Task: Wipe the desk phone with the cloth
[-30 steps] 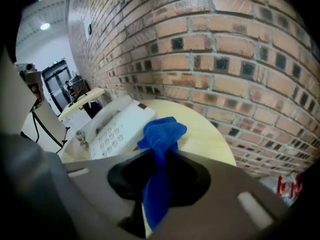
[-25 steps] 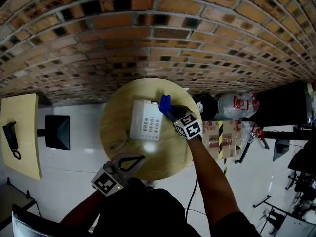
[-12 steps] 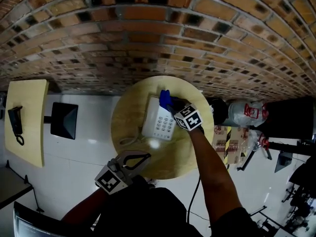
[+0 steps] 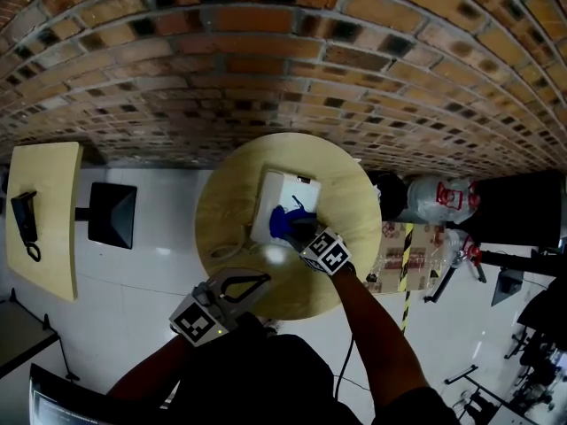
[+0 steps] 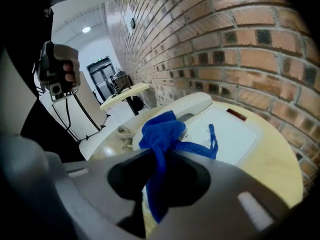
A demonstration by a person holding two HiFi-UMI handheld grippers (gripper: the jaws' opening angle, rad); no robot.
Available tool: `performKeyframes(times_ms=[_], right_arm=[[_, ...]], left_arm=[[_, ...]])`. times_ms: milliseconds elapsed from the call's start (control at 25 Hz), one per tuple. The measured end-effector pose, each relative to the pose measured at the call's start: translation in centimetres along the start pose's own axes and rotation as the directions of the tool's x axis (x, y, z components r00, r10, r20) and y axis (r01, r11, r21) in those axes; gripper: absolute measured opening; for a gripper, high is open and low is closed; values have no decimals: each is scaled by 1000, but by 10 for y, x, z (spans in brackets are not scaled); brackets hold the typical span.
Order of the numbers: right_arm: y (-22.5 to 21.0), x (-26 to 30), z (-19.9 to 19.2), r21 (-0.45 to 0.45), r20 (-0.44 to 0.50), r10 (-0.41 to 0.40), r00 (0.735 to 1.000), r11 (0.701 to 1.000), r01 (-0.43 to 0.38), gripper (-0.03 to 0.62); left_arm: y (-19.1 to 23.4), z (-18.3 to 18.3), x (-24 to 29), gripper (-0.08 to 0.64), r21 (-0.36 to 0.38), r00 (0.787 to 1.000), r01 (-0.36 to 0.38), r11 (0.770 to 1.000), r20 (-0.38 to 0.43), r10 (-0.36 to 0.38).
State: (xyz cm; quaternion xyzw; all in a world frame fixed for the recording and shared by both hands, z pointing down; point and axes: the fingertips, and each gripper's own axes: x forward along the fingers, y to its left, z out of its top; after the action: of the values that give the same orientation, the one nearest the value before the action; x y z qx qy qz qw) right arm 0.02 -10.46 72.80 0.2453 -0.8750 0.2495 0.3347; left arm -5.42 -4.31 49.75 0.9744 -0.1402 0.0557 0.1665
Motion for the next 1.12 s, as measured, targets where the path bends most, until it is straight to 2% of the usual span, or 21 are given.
performKeyframes(times_ms=[160, 320, 440, 600, 800, 920, 1040, 1120], right_arm=[[36, 8, -28, 40, -3, 45, 999, 998, -45, 74], [47, 9, -34, 72, 16, 51, 999, 996, -52, 74], [29, -6, -5, 78, 72, 21, 997, 997, -27, 74], [-26, -20, 59, 53, 160, -43, 986, 998, 35, 74], [-84, -13, 128, 12, 184, -79, 980, 997, 78, 74], [-92, 7, 139, 0, 135, -62, 989, 998, 63, 74], [-80, 21, 135, -25, 105, -44, 993, 999, 47, 74], [-64, 22, 131, -40, 107, -29, 994, 999, 34, 74]], left_arm=[[-3, -3, 2, -5, 22, 1000, 13, 1000, -10, -12], [-5, -4, 3, -5, -7, 1000, 1, 1000, -13, -1], [-7, -4, 2, -5, -2, 1000, 2, 1000, -16, -2], [-5, -3, -5, -5, -11, 1000, -13, 1000, -5, 13], [2, -4, -14, -5, -10, 999, -34, 999, -4, 34], [7, -3, -19, -5, 9, 999, -42, 999, 6, 42], [13, -7, -27, -5, -27, 998, -67, 997, -5, 66], [17, -7, -28, -5, -23, 998, -70, 997, -1, 70]])
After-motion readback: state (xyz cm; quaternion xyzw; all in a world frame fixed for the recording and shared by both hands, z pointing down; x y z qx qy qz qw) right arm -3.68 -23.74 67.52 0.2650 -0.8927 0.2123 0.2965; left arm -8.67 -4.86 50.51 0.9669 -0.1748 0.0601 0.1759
